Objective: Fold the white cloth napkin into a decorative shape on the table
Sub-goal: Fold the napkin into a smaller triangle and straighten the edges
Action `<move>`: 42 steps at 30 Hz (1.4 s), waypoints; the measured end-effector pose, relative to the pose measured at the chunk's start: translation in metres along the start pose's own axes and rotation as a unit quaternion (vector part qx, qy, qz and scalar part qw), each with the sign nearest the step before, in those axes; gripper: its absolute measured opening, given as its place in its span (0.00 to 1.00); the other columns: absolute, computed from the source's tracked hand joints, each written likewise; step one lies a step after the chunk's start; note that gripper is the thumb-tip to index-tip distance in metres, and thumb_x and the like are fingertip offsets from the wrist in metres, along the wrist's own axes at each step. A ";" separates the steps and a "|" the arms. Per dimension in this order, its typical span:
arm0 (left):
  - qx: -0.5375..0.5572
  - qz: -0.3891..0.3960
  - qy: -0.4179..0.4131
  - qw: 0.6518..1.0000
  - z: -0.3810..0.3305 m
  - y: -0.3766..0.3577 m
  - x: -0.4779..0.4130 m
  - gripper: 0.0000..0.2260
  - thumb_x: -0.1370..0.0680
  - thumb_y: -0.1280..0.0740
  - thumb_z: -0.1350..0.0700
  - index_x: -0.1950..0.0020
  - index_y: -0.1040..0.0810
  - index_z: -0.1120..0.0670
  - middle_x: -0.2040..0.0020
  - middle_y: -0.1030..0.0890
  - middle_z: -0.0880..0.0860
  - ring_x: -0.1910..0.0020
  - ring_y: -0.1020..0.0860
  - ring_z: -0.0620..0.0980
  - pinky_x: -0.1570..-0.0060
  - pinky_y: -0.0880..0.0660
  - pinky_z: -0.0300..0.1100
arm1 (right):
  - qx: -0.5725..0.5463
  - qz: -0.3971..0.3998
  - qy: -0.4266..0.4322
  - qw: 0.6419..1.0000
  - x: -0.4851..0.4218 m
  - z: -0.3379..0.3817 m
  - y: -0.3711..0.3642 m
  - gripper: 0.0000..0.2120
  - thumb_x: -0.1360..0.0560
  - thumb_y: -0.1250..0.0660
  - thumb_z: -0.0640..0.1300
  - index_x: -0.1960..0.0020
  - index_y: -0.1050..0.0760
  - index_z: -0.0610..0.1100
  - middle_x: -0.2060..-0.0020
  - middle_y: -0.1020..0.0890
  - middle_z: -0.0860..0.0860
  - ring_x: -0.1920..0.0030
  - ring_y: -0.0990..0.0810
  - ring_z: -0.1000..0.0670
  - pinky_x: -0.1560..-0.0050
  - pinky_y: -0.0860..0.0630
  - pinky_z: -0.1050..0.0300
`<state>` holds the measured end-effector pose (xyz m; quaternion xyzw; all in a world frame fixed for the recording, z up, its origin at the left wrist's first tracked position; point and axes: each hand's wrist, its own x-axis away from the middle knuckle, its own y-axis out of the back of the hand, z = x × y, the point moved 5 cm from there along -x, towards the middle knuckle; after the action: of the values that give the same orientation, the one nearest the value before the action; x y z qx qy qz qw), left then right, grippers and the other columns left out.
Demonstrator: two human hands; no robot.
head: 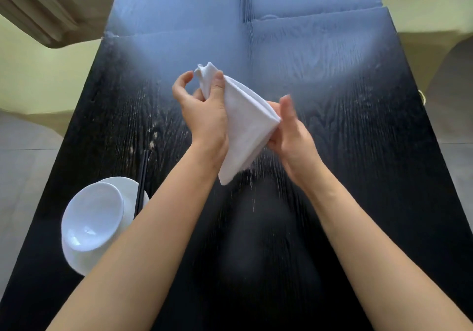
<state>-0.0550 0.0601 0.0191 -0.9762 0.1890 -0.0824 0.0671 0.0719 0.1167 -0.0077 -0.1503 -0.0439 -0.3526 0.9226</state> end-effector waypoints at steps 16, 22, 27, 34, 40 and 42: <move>-0.127 -0.058 0.072 0.988 0.048 0.047 -0.018 0.12 0.26 0.30 0.51 0.48 0.29 0.53 0.50 0.24 0.52 0.52 0.24 0.49 0.50 0.22 0.42 | 0.419 -0.112 -0.062 0.899 -0.021 -0.025 0.008 0.12 0.20 0.48 0.48 0.53 0.32 0.40 0.57 0.25 0.45 0.57 0.29 0.43 0.60 0.36 0.53; -0.202 0.036 0.166 0.964 0.084 0.088 0.006 0.14 0.27 0.33 0.56 0.42 0.24 0.53 0.43 0.22 0.55 0.46 0.22 0.50 0.46 0.22 0.48 | 0.430 -0.096 -0.041 0.897 -0.002 -0.027 0.048 0.18 0.24 0.37 0.50 0.38 0.31 0.44 0.50 0.23 0.49 0.49 0.24 0.47 0.49 0.29 0.56; -0.280 0.165 0.093 0.941 0.074 0.099 0.017 0.23 0.33 0.31 0.58 0.40 0.28 0.42 0.42 0.21 0.48 0.45 0.22 0.46 0.42 0.28 0.41 | 0.489 -0.030 0.028 0.872 0.030 -0.040 0.056 0.17 0.30 0.30 0.48 0.43 0.28 0.48 0.50 0.24 0.55 0.49 0.28 0.52 0.49 0.29 0.57; -0.385 0.176 -0.006 0.906 0.066 0.099 0.009 0.13 0.29 0.31 0.62 0.48 0.22 0.48 0.54 0.19 0.45 0.55 0.22 0.41 0.53 0.26 0.31 | 0.496 -0.098 0.083 0.859 0.020 -0.032 0.063 0.05 0.27 0.34 0.37 0.52 0.23 0.42 0.57 0.20 0.50 0.57 0.25 0.49 0.55 0.29 0.56; -0.405 0.170 -0.049 0.897 0.068 0.099 0.010 0.09 0.28 0.31 0.61 0.49 0.22 0.52 0.53 0.20 0.49 0.58 0.24 0.40 0.61 0.30 0.23 | 0.491 -0.112 0.107 0.857 0.019 -0.037 0.069 0.03 0.28 0.34 0.36 0.56 0.24 0.41 0.60 0.23 0.52 0.58 0.27 0.50 0.57 0.32 0.58; -0.414 0.169 -0.068 0.892 0.067 0.100 0.012 0.07 0.28 0.31 0.61 0.52 0.23 0.53 0.56 0.20 0.49 0.61 0.24 0.41 0.62 0.30 0.25 | 0.492 -0.117 0.127 0.854 0.020 -0.040 0.071 0.03 0.28 0.34 0.34 0.57 0.23 0.40 0.61 0.24 0.51 0.59 0.27 0.50 0.58 0.32 0.59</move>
<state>-0.0673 -0.0293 -0.0611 -0.8719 0.3632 0.0823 -0.3180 0.1330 0.1422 -0.0596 0.3750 -0.1116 -0.4064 0.8257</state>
